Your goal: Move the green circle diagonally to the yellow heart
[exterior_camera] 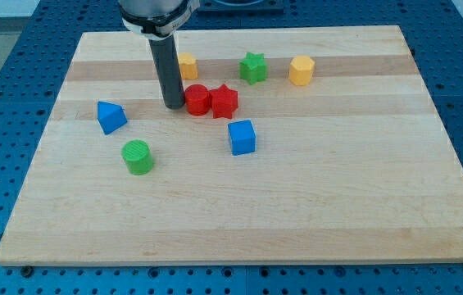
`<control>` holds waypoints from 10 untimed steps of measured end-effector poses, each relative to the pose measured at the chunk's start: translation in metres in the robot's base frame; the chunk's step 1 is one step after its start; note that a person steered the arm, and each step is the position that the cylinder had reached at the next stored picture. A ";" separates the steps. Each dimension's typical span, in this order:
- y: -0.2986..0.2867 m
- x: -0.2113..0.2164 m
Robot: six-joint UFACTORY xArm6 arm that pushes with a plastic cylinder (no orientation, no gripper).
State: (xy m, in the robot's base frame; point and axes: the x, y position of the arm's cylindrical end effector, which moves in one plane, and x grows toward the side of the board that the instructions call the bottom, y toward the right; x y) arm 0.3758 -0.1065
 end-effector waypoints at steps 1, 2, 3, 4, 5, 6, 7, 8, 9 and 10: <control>0.000 0.035; 0.000 0.078; -0.002 0.103; -0.002 0.144; -0.004 0.149; -0.018 0.149; -0.032 0.149; -0.034 0.149; -0.034 0.137; -0.034 0.124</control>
State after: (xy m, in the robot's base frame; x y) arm 0.5000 -0.1409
